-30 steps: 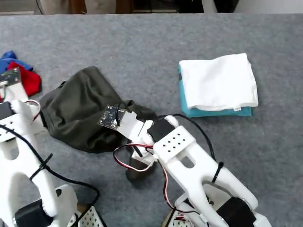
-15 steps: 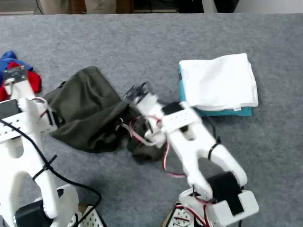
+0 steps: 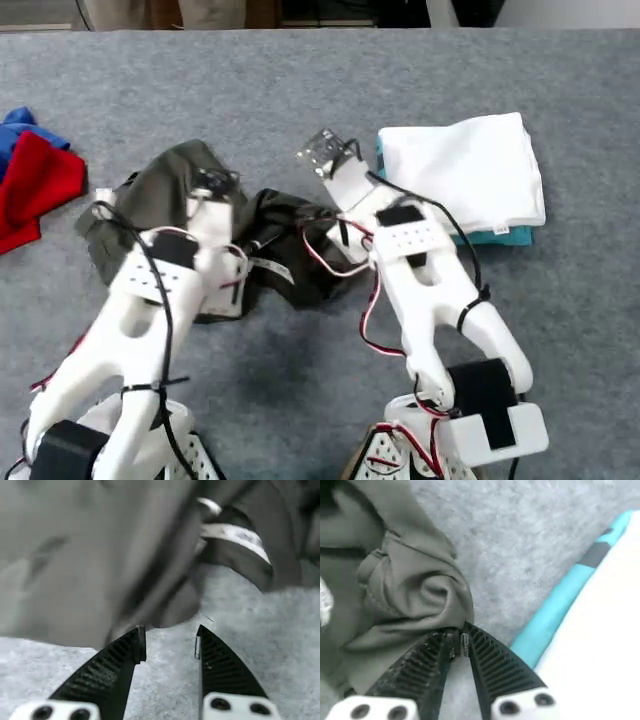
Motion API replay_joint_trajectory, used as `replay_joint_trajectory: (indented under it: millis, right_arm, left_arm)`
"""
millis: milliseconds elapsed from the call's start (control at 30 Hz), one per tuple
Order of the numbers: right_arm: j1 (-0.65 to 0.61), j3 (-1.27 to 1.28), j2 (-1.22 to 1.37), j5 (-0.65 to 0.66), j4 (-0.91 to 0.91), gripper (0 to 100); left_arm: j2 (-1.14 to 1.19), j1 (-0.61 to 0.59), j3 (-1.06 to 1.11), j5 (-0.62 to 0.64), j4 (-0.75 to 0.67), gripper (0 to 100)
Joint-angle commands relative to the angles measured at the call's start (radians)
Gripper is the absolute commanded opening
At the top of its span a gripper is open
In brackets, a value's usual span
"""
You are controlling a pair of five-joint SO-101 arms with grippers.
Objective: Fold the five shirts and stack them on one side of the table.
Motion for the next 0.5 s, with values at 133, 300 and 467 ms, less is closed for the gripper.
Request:
replay_joint_trajectory:
  millis: [133, 300, 467]
  right_arm:
    - [0.028, 0.033, -0.012, -0.095, -0.152, 0.2]
    - [0.027, 0.03, -0.012, -0.127, -0.155, 0.2]
    - [0.027, 0.027, -0.01, -0.126, -0.155, 0.2]
  left_arm:
    - [-0.019, 0.046, 0.104, 0.104, -0.117, 18]
    - [-0.019, 0.043, 0.158, 0.236, -0.244, 18]
    - [0.077, 0.048, 0.16, 0.242, -0.307, 18]
